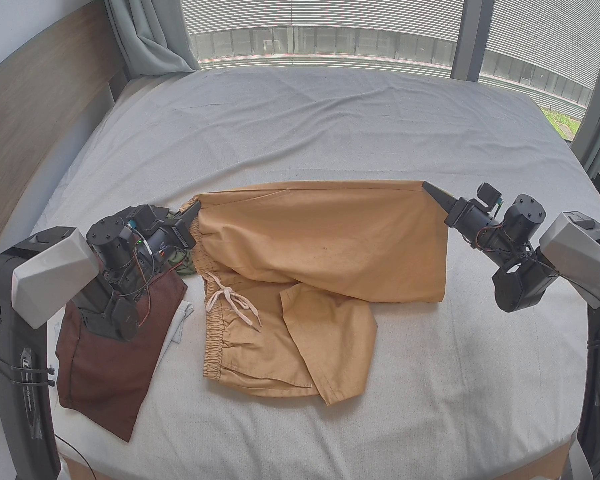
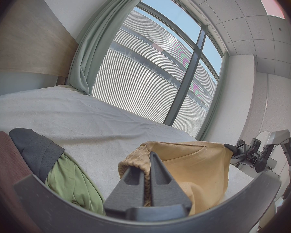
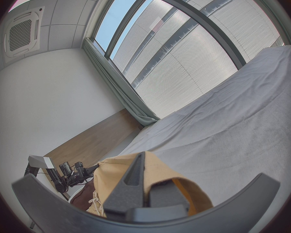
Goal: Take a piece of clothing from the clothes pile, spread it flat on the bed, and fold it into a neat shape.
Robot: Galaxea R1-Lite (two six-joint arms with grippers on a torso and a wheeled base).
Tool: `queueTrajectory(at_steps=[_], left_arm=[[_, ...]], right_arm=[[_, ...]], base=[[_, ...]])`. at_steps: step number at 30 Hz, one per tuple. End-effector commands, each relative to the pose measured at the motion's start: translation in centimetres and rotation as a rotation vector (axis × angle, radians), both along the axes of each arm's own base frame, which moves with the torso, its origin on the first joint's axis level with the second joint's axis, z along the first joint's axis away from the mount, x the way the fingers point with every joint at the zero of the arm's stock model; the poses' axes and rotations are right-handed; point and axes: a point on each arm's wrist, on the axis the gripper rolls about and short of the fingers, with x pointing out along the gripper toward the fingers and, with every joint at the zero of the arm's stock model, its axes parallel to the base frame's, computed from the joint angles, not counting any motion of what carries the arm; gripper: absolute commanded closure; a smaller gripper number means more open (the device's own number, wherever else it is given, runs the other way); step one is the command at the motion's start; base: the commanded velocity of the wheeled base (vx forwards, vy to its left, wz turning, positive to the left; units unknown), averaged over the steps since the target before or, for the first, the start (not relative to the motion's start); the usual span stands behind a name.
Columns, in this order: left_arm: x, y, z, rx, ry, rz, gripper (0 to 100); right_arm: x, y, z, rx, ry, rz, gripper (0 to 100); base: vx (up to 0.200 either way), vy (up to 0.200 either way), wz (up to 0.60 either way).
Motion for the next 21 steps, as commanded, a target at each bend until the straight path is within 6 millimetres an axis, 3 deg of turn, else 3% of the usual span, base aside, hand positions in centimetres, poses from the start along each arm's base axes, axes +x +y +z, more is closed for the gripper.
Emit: queueTrajectory(at_steps=[1, 9, 21], left_arm=[[1.2, -0.1, -1.0, -0.023, -0.002, 0.021, 100], [1.8, -0.2, -1.7, -0.061, 0.011, 0.023, 100], [3.0, -0.4, -2.0, -0.107, -0.003, 0.008, 100]], right_arm=[[1.7, -0.2, -1.3, 0.007, -0.01, -0.005, 100], [3.5, -1.1, -1.7, 0.015, -0.039, -0.025, 100], [5.1, -0.7, -2.6, 0.014, -0.047, -0.019, 100]], base=[[0.0, 0.0, 0.0], [0.0, 0.0, 0.0], [0.0, 0.0, 0.0]])
